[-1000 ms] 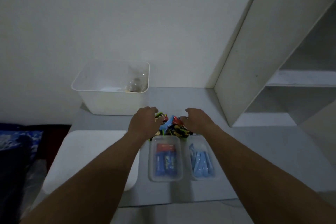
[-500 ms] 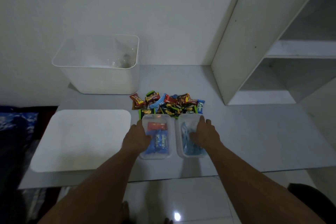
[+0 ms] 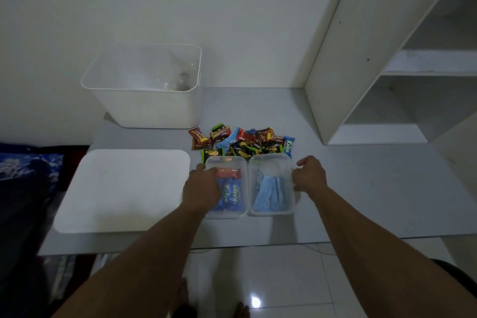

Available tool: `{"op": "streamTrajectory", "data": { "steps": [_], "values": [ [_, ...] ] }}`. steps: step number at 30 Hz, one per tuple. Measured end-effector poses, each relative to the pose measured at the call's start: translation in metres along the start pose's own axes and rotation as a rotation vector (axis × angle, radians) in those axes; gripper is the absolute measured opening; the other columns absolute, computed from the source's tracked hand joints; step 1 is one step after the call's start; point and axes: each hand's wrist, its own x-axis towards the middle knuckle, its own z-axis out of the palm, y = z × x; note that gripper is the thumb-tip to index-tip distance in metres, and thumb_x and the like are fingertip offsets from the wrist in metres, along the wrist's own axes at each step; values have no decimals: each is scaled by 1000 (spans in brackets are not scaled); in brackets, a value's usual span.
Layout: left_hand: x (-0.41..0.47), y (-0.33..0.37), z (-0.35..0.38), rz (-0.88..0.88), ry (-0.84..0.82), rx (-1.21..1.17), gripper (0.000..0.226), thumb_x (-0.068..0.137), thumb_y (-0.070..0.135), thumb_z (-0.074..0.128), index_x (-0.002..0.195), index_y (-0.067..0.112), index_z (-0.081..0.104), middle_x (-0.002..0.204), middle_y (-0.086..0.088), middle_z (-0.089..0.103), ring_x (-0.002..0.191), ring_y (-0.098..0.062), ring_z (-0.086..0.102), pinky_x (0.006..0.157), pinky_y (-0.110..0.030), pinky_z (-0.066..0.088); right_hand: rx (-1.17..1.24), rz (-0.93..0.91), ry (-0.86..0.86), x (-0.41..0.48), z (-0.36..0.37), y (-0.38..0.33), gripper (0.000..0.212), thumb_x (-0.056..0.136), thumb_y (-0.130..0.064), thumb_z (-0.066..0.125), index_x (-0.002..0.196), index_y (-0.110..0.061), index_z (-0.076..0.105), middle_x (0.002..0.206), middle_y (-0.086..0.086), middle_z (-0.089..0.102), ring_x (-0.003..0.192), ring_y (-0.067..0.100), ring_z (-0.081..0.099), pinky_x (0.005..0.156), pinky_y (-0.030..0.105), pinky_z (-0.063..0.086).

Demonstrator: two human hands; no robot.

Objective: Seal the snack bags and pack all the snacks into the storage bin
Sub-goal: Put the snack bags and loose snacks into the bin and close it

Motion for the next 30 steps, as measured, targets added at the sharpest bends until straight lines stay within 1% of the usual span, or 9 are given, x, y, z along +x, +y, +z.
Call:
{"op": "streamTrajectory", "data": {
  "steps": [2,6,9,11,14,19,23,27,30],
  "values": [
    [0,4,-2,26,26,59,39,86,22,59,125,21,62,126,-8,55,114,-28,55,91,-41,51,59,6,-10,2,-8,-7,25,81,-1,64,101,-13,55,99,19,68,72,34,72,72,49,62],
    [0,16,-1,76,21,128,33,88,25,58,120,22,64,120,-7,59,108,-27,57,88,-40,51,-136,-30,-49,1,-5,-15,18,77,-16,66,91,-6,60,87,14,69,73,28,69,72,44,62],
    [-2,26,4,119,-13,124,32,91,32,57,121,25,63,118,-5,59,108,-25,57,90,-41,49,-237,-27,-123,-9,10,-11,32,83,-31,70,98,-7,55,85,4,58,75,19,59,67,32,54],
    [-2,32,11,168,7,154,34,92,36,55,124,25,61,118,-4,60,109,-26,56,91,-41,48,-282,-31,-154,-9,19,-1,40,86,-36,70,110,-11,50,97,4,52,85,19,52,69,31,43],
    [-5,42,19,246,52,228,37,93,43,52,122,22,62,118,-6,61,111,-28,55,92,-42,46,-263,-29,-145,-8,25,13,48,86,-34,71,118,-4,51,112,10,57,98,26,57,73,30,41],
    [-12,60,31,336,71,388,42,93,48,49,118,18,64,122,-8,58,116,-29,50,101,-49,39,-129,26,-120,-2,20,32,40,80,-26,72,104,3,61,93,13,64,89,28,65,68,31,47],
    [-17,80,31,364,76,467,34,91,38,55,118,19,63,121,-7,58,115,-29,47,96,-46,37,-63,49,-64,2,9,42,26,77,-17,69,98,-4,61,93,13,65,91,32,67,77,35,55],
    [-19,100,29,317,37,396,30,92,36,53,106,15,68,112,-7,62,110,-28,48,92,-44,38,35,70,-32,4,-1,44,19,74,-13,69,90,-13,60,92,11,66,88,31,68,83,46,58],
    [-17,111,26,238,67,202,29,93,35,53,108,13,65,108,-8,67,107,-27,54,88,-39,44,112,72,-25,12,-12,44,14,70,-13,68,81,-17,62,89,12,70,86,33,70,81,51,59]
  ]
}}
